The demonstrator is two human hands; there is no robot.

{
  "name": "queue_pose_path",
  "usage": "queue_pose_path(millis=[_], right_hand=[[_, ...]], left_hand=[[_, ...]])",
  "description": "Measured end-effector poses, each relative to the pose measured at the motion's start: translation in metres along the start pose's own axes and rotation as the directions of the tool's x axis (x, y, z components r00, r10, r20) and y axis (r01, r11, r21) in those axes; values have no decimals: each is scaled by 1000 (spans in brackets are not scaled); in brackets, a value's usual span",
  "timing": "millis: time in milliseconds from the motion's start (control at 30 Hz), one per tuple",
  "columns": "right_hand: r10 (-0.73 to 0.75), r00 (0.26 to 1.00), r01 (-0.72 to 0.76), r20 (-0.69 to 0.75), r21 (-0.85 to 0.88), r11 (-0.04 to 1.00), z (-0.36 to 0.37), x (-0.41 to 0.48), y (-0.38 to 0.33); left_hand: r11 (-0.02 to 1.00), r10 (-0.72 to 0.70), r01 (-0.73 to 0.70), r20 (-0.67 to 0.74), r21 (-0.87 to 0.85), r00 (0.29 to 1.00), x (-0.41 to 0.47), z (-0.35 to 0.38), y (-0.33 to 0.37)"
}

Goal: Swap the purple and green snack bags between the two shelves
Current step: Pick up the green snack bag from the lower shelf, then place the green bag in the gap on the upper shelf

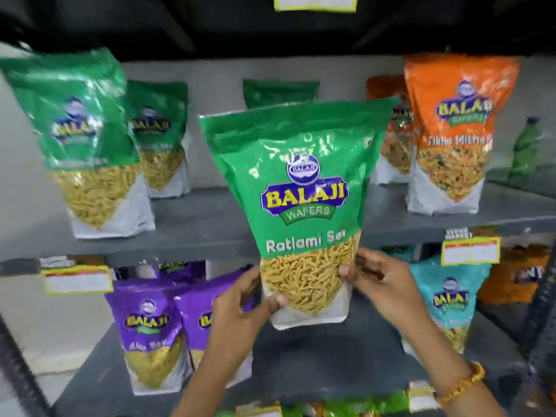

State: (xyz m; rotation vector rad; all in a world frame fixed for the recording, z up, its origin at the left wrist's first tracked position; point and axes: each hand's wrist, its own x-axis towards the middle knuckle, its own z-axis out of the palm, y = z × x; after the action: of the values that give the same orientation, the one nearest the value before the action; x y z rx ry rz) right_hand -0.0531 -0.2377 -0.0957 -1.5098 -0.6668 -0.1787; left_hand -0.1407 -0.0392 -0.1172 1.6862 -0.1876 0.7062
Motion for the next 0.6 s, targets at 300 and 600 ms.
queue_pose_path(millis=[300,600], right_hand=[[-119,990,122,-80,33,992,19,95,-58],[-28,987,13,-159,-100,995,24,159,-14]], left_hand=[[989,140,-139,-3,44,990,107,-13,43],[979,-30,18,53,201,998,182,-9,9]])
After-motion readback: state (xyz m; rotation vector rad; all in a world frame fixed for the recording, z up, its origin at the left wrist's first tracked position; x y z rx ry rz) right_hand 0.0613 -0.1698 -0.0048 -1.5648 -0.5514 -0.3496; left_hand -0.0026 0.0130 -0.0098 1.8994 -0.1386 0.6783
